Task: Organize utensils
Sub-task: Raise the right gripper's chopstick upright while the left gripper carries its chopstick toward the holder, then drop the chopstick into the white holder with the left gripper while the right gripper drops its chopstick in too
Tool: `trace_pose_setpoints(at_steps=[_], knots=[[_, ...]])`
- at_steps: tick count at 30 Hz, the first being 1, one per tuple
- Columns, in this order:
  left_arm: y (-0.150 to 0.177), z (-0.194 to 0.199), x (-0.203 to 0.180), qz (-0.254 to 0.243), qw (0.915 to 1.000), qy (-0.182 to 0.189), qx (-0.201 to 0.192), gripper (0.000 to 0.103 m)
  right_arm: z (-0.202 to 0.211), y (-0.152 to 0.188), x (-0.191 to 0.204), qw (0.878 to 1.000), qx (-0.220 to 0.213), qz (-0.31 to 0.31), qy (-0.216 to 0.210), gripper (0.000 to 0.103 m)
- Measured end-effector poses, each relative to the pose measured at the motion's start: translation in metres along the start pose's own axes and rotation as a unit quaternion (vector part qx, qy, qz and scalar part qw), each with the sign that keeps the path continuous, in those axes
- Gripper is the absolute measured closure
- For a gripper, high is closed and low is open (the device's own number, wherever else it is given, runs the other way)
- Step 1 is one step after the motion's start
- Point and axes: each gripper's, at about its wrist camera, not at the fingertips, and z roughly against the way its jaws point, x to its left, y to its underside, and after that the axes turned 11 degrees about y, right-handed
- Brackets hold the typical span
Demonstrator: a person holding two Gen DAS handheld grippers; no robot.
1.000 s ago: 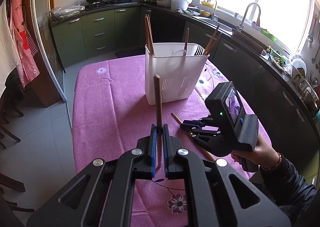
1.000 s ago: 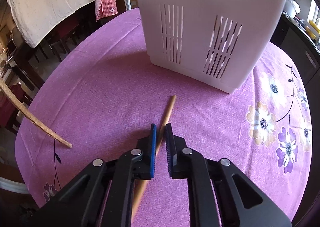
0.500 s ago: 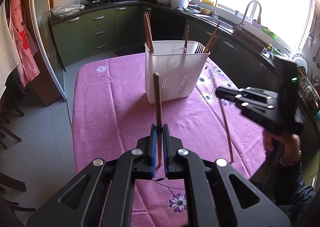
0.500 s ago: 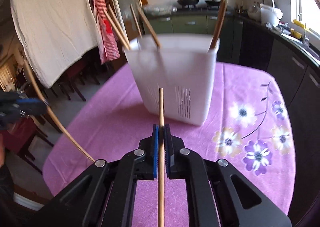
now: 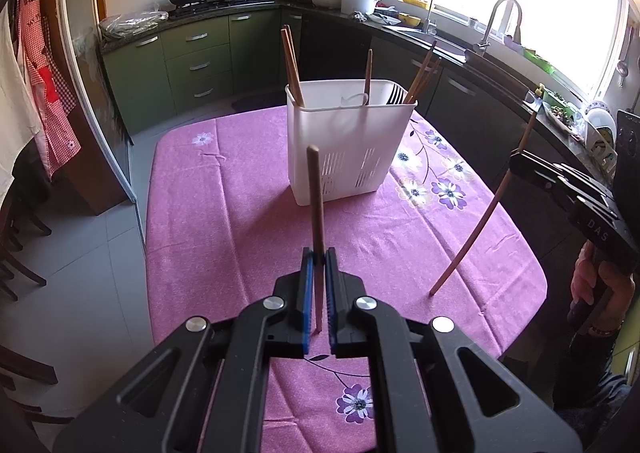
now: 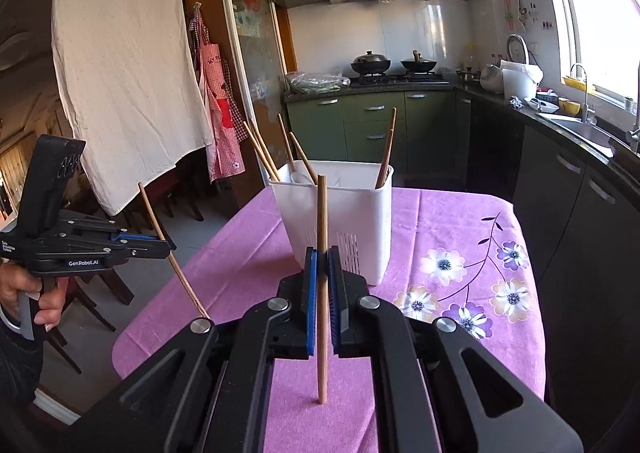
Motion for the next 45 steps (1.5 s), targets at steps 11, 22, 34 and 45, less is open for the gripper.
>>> trace_pose_setpoints(at_steps=[11, 22, 34, 45], knots=[[-0.004, 0.004, -0.006, -0.006, 1.0000, 0.003, -0.005, 0.097, 0.001, 0.002, -0.006, 1.000, 0.000, -0.008, -0.007, 0.097], [-0.065, 0.044, -0.025, -0.027, 0.9984, 0.013, -0.047, 0.097, -0.002, 0.004, -0.008, 1.000, -0.002, -0.011, -0.014, 0.097], [-0.167, 0.073, -0.051, -0.068, 0.9874, -0.023, -0.141, 0.097, -0.003, 0.005, -0.012, 1.000, -0.003, -0.011, -0.025, 0.097], [-0.187, -0.006, -0.022, -0.033, 0.9945, -0.028, -0.095, 0.097, -0.003, 0.006, -0.014, 0.999, -0.005, -0.013, -0.034, 0.097]])
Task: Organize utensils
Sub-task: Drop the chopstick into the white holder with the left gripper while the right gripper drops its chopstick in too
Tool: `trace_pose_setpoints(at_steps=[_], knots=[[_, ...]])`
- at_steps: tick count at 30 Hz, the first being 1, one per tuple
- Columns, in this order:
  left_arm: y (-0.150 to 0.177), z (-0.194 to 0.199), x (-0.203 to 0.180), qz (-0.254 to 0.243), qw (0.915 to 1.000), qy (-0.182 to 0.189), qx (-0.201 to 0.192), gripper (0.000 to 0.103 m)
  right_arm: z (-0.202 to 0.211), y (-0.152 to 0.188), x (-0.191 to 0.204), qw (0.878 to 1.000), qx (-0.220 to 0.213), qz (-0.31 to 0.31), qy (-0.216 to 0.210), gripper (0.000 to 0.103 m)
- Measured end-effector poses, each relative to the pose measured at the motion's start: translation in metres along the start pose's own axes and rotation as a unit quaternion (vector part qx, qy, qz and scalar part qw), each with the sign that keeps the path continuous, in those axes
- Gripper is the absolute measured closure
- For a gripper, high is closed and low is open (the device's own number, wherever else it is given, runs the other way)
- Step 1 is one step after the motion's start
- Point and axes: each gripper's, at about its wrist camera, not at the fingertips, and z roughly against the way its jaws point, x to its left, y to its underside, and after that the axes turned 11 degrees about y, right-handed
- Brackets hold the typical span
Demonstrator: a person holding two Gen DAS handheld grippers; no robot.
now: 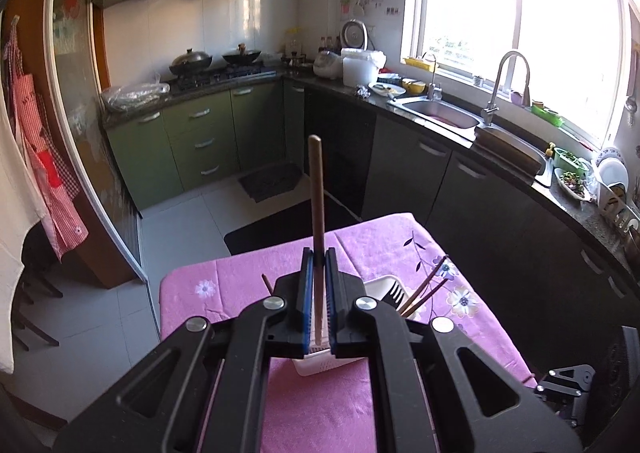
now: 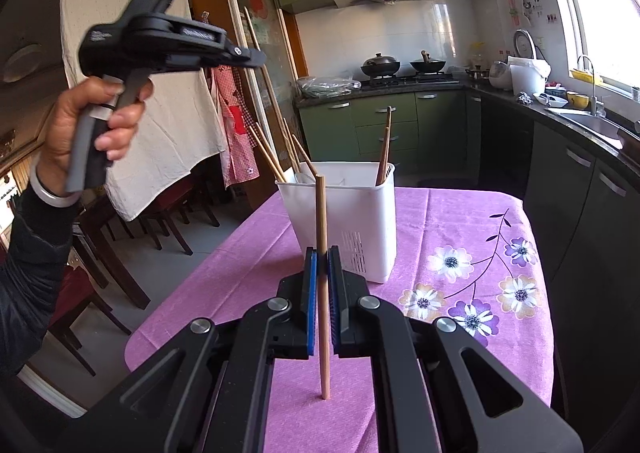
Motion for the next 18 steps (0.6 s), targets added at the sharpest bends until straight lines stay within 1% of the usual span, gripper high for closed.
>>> trace_pose_setpoints(at_steps=[4, 5, 6, 7, 8, 9, 10, 11, 12, 13, 14, 15, 16, 17, 18], knots=[[0.014, -0.020, 0.010, 0.009, 0.9997, 0.001, 0.021, 0.096, 0.000, 0.001, -0.001, 1.000, 0.000, -0.002, 0.000, 0.097], [0.019, -0.023, 0.012, 0.009, 0.9997, 0.001, 0.024, 0.092, 0.000, 0.000, -0.001, 1.000, 0.000, -0.003, -0.001, 0.097], [0.023, -0.023, 0.013, 0.008, 0.9997, 0.001, 0.023, 0.084, 0.000, 0.000, -0.001, 1.000, 0.001, -0.003, -0.001, 0.097], [0.026, -0.021, 0.013, 0.007, 0.9998, 0.001, 0.020, 0.079, 0.000, 0.000, -0.001, 1.000, 0.001, -0.003, -0.001, 0.097], [0.029, -0.019, 0.013, 0.008, 0.9999, 0.001, 0.015, 0.069, -0.001, 0.000, -0.001, 1.000, 0.001, -0.004, 0.000, 0.097], [0.035, -0.012, 0.014, 0.009, 0.9999, 0.003, 0.005, 0.060, -0.001, -0.001, -0.001, 1.000, 0.002, -0.004, -0.001, 0.097], [0.040, -0.006, 0.013, 0.010, 0.9999, 0.005, -0.005, 0.055, -0.001, -0.001, -0.001, 1.000, 0.002, -0.005, -0.001, 0.097], [0.045, 0.001, 0.012, 0.009, 0.9998, 0.004, -0.016, 0.046, -0.001, -0.003, -0.001, 1.000, 0.003, -0.005, -0.004, 0.097], [0.054, 0.012, 0.010, 0.007, 0.9994, -0.003, -0.033, 0.040, -0.001, -0.004, -0.001, 1.000, 0.002, -0.007, -0.006, 0.097], [0.062, 0.022, 0.008, 0.002, 0.9987, -0.013, -0.048, 0.038, -0.001, -0.006, -0.001, 1.000, 0.001, -0.008, -0.006, 0.097], [0.069, 0.029, 0.005, -0.001, 0.9979, -0.023, -0.060, 0.033, 0.001, -0.011, -0.001, 1.000, -0.003, -0.008, -0.006, 0.097], [0.083, 0.042, 0.002, -0.004, 0.9959, -0.044, -0.079, 0.024, 0.002, -0.015, -0.001, 1.000, -0.007, -0.009, -0.005, 0.097], [0.091, 0.049, -0.001, -0.006, 0.9947, -0.054, -0.087, 0.017, 0.004, -0.021, -0.001, 1.000, -0.014, -0.008, -0.006, 0.097], [0.101, 0.056, -0.003, -0.008, 0.9934, -0.064, -0.095, 0.006, 0.006, -0.026, -0.001, 1.000, -0.019, -0.007, -0.007, 0.097], [0.115, 0.064, -0.006, -0.011, 0.9915, -0.075, -0.105, 0.007, 0.009, -0.033, 0.000, 1.000, -0.026, -0.006, -0.008, 0.097]])
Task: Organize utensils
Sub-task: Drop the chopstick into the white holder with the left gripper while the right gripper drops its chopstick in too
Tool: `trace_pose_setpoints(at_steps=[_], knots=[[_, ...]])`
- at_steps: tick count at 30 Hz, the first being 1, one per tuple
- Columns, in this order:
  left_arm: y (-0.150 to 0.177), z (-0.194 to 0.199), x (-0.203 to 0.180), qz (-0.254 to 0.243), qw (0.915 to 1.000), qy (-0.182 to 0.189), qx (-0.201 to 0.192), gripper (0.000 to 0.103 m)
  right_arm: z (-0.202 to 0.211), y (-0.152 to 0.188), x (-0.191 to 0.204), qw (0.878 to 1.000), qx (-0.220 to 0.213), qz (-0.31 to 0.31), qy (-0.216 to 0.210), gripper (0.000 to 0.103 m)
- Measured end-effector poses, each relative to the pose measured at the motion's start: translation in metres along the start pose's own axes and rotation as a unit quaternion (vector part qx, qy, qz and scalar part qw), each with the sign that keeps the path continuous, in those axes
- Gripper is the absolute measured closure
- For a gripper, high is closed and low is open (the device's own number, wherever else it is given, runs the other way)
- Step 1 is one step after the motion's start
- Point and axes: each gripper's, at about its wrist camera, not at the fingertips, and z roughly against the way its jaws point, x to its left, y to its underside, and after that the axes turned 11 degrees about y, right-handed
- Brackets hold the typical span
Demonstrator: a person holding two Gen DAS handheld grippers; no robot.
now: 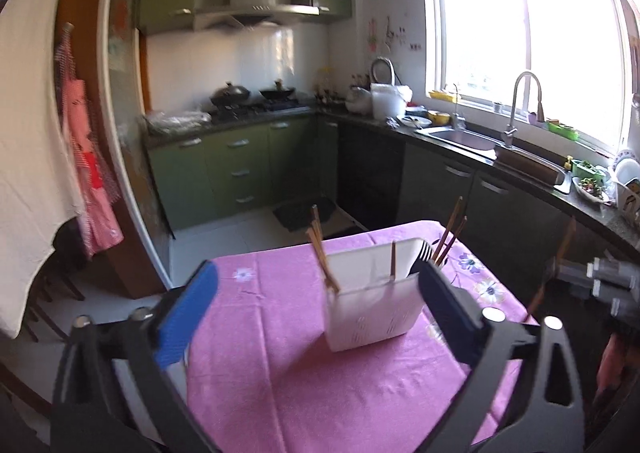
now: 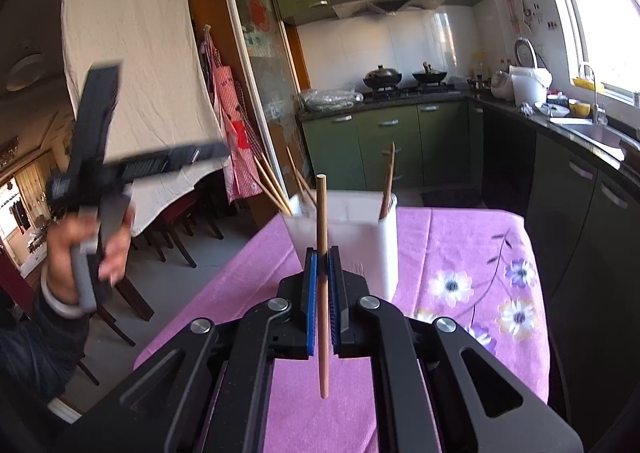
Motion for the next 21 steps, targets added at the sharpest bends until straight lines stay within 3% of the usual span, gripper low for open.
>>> trace_pose_setpoints(at_steps=[5, 13, 17, 21], knots=[[0.049, 0.027, -0.011, -0.026, 0.9976, -0.063, -0.010, 0.007, 0.014, -0.048, 0.009, 0.999, -0.052, 0.011, -0.002, 0.097], [0.087, 0.018, -0.008, 0.022, 0.9973, -0.070, 0.010, 0.007, 0.018, -0.136, 0.019, 0.990, -0.141, 0.004, 0.015, 0.097], [0.090, 0.009, -0.001, 0.050, 0.9970, -0.057, 0.017, 0.007, -0.009, -0.159, 0.023, 0.989, -0.140, 0.009, 0.048, 0.097], [0.092, 0.003, -0.001, 0.050, 0.9964, -0.064, 0.022, 0.007, -0.053, -0.159, 0.022, 0.992, -0.106, 0.015, 0.074, 0.097]])
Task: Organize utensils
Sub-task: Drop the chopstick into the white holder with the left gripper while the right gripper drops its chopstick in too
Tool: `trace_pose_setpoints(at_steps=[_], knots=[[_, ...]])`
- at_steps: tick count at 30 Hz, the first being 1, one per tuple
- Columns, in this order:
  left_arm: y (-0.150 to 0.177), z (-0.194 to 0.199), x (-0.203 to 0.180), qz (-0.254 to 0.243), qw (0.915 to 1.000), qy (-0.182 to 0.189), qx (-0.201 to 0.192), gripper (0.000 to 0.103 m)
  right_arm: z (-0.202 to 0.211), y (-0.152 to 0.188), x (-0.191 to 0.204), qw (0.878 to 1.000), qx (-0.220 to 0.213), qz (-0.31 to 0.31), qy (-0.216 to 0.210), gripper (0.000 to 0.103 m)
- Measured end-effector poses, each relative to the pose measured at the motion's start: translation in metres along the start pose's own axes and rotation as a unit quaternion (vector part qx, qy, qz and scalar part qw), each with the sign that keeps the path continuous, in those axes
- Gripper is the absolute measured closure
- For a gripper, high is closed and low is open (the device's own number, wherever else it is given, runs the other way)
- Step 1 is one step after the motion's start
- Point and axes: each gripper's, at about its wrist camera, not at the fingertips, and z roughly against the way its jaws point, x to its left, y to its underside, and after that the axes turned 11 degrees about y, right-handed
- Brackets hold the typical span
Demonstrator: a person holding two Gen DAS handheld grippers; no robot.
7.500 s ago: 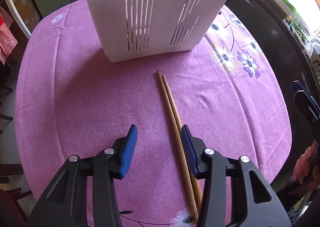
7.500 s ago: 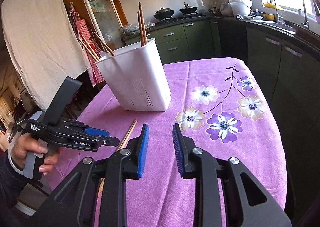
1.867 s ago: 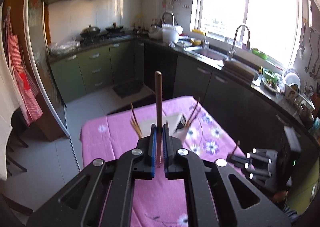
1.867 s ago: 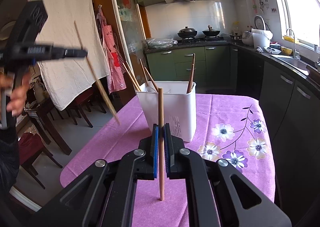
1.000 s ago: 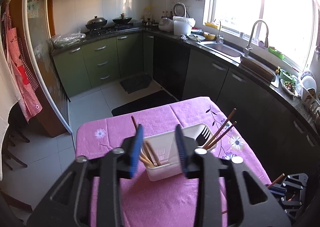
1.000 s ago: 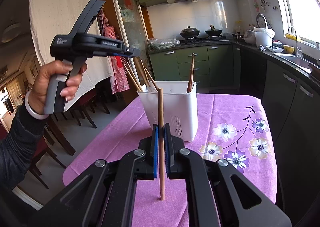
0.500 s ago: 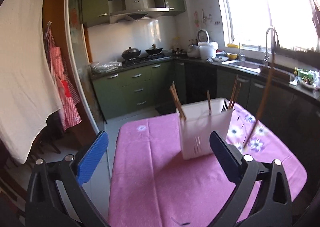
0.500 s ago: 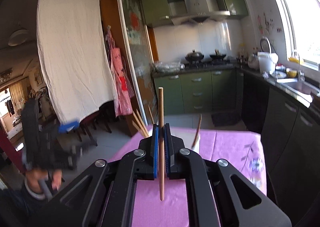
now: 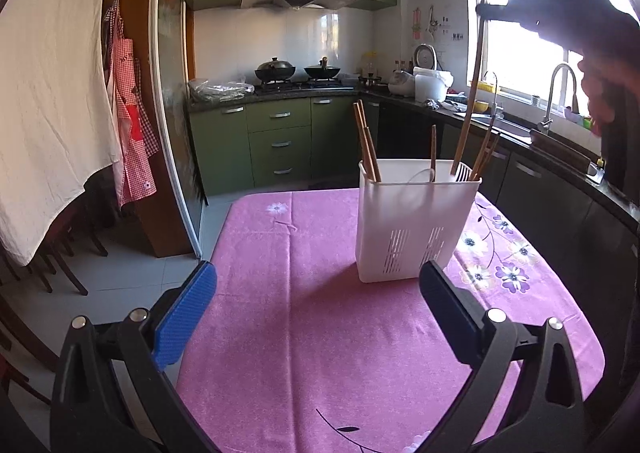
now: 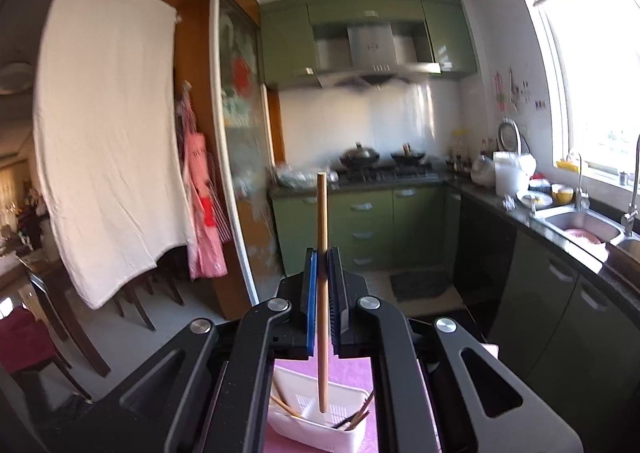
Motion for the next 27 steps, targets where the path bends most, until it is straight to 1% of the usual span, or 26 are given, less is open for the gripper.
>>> trace_pose_setpoints(at_steps=[6, 11, 14, 15, 17, 19, 20, 21, 22, 23, 24, 25, 26, 27], knots=[[0.001, -0.007, -0.001, -0.001, 1.0000, -0.003, 0.009, 0.007, -0.047, 0.037, 0.008, 0.999, 0.051, 0.014, 0.014, 0.097], [0.001, -0.010, -0.003, -0.002, 0.9999, -0.003, 0.014, 0.007, -0.071, 0.061, 0.010, 0.996, 0.081, 0.022, 0.019, 0.097], [0.002, -0.011, -0.005, -0.004, 0.9999, -0.004, 0.016, 0.007, -0.078, 0.072, 0.013, 0.995, 0.093, 0.027, 0.017, 0.095], [0.002, -0.011, -0.005, -0.005, 0.9998, -0.004, 0.017, 0.007, -0.077, 0.075, 0.013, 0.995, 0.094, 0.028, 0.017, 0.090], [0.002, -0.010, -0.006, -0.005, 0.9998, -0.004, 0.017, 0.007, -0.070, 0.075, 0.015, 0.996, 0.085, 0.029, 0.016, 0.089], [0.002, -0.008, -0.007, -0.006, 0.9999, -0.004, 0.015, 0.007, -0.054, 0.071, 0.014, 0.997, 0.071, 0.025, 0.012, 0.088], [0.002, -0.007, -0.007, -0.006, 0.9999, -0.004, 0.013, 0.007, -0.039, 0.068, 0.013, 0.998, 0.056, 0.022, 0.010, 0.085], [0.003, -0.005, -0.007, -0.004, 0.9999, -0.004, 0.011, 0.007, -0.021, 0.066, 0.011, 0.999, 0.038, 0.021, 0.008, 0.076], [0.004, -0.003, -0.006, -0.002, 1.0000, -0.003, 0.008, 0.007, -0.002, 0.066, 0.010, 1.000, 0.018, 0.021, 0.007, 0.069], [0.005, -0.002, -0.005, 0.000, 1.0000, -0.003, 0.006, 0.007, 0.016, 0.068, 0.009, 1.000, 0.003, 0.022, 0.009, 0.060], [0.006, 0.000, -0.004, 0.003, 1.0000, -0.003, 0.006, 0.007, 0.032, 0.072, 0.008, 1.000, -0.009, 0.024, 0.012, 0.056], [0.007, 0.000, -0.003, 0.005, 1.0000, -0.003, 0.007, 0.007, 0.047, 0.078, 0.007, 0.999, -0.018, 0.026, 0.016, 0.054], [0.010, 0.002, -0.001, 0.009, 0.9999, -0.002, 0.008, 0.007, 0.065, 0.090, 0.004, 0.999, -0.028, 0.025, 0.027, 0.047], [0.011, 0.003, -0.001, 0.011, 0.9999, -0.002, 0.009, 0.007, 0.076, 0.099, 0.002, 0.999, -0.032, 0.023, 0.034, 0.038]])
